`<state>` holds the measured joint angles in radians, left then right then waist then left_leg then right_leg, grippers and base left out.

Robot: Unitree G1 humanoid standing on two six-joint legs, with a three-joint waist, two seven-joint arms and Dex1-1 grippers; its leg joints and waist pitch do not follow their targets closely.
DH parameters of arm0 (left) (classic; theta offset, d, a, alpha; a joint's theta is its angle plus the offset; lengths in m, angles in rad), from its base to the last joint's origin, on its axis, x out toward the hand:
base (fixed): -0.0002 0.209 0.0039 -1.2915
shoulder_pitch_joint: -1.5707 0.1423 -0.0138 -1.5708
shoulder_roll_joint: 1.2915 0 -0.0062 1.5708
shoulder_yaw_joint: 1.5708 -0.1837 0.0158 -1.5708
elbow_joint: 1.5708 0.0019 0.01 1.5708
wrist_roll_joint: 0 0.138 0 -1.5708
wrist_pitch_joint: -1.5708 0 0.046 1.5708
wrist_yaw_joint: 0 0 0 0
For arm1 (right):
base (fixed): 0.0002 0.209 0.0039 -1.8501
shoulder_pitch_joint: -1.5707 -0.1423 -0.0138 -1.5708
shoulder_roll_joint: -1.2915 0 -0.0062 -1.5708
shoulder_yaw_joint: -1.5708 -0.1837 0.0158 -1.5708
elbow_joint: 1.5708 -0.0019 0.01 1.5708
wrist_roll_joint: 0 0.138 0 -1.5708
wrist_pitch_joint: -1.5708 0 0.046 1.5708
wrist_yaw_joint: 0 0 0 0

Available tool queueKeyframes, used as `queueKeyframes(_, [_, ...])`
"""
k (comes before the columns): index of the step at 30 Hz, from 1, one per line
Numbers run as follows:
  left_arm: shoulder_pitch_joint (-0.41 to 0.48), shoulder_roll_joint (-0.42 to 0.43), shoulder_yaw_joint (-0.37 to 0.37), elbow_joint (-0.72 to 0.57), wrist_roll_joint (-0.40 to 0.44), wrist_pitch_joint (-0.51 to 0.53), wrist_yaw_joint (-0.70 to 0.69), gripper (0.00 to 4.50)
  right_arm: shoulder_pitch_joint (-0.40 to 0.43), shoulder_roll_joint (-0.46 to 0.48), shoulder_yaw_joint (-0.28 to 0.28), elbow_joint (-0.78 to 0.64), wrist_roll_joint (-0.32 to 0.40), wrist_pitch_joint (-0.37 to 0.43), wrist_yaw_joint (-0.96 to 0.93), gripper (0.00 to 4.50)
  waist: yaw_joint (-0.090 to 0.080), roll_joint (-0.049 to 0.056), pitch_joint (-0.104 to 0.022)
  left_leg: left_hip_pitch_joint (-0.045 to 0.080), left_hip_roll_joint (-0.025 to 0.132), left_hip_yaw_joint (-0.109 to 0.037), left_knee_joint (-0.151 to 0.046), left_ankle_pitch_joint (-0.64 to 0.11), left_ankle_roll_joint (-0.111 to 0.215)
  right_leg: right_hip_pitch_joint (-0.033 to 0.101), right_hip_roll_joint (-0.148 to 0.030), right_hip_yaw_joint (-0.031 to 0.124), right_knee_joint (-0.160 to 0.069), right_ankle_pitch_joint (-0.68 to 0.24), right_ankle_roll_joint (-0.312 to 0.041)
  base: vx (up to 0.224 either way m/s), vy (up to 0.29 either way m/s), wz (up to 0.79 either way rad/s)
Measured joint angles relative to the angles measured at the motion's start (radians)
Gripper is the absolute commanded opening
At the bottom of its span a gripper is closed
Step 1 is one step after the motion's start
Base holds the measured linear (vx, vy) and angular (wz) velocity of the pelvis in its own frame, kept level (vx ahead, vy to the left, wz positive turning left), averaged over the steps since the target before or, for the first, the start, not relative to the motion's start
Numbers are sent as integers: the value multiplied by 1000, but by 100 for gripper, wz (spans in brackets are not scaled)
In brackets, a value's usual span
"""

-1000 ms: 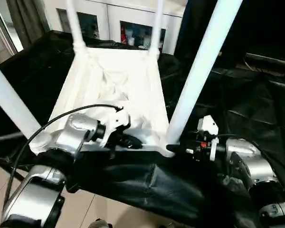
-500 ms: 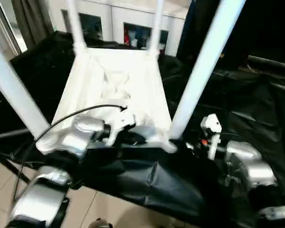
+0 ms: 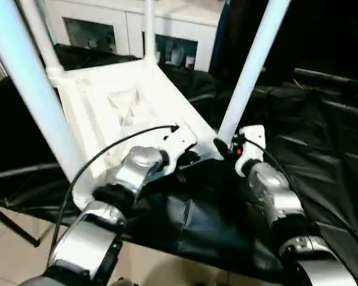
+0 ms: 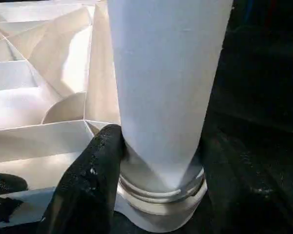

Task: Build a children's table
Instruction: Rotate leg to tighten

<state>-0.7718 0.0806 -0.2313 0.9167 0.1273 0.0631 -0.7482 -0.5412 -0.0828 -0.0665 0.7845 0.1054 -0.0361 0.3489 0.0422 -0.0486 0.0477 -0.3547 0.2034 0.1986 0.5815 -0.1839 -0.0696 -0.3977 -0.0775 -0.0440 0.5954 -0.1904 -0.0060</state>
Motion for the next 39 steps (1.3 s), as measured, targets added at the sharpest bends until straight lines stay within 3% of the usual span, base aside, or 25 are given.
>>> queueKeyframes(3, [0,7,0,-4,-3,-1,-18,0,0,-7,2,11,0,-23,29,313,2,0,0,0,0,0,-1,0,0,-1,0,0,0,5,1,0,0,0])
queueKeyframes(9, [20,87,-3,-50,-32,-21,-216,0,43,-129,39,-36,49,-29,372,313,8,1,1,0,1,0,-7,0,0,-4,0,-2,1,10,-4,0,0,0])
queueKeyframes(15, [58,157,-10,-124,-85,-11,-409,0,69,-189,65,-93,95,-2,584,313,19,2,1,-4,3,2,-7,0,2,-7,2,-3,1,6,-2,0,0,0])
queueKeyframes(20, [86,199,-32,-185,-114,1,-559,0,106,-231,115,-157,120,31,750,313,49,2,3,-6,3,4,-6,0,10,-8,1,-2,0,4,-5,0,0,0])
queueKeyframes(23, [102,227,-38,-209,-123,9,-602,0,134,-255,132,-193,123,42,808,289,50,3,3,-7,3,4,-4,0,10,-8,1,-2,1,4,-5,0,0,0])
queueKeyframes(34, [122,243,-42,-241,-133,26,-619,0,157,-268,143,-223,134,75,830,258,47,2,4,-6,4,4,-2,-2,4,-8,1,-2,5,4,-5,0,0,0])
queueKeyframes(39, [99,196,-42,-191,-106,-10,-501,0,162,-218,101,-191,124,61,679,257,45,0,3,-3,3,4,0,-2,3,-6,0,-1,7,4,-5,0,0,0])
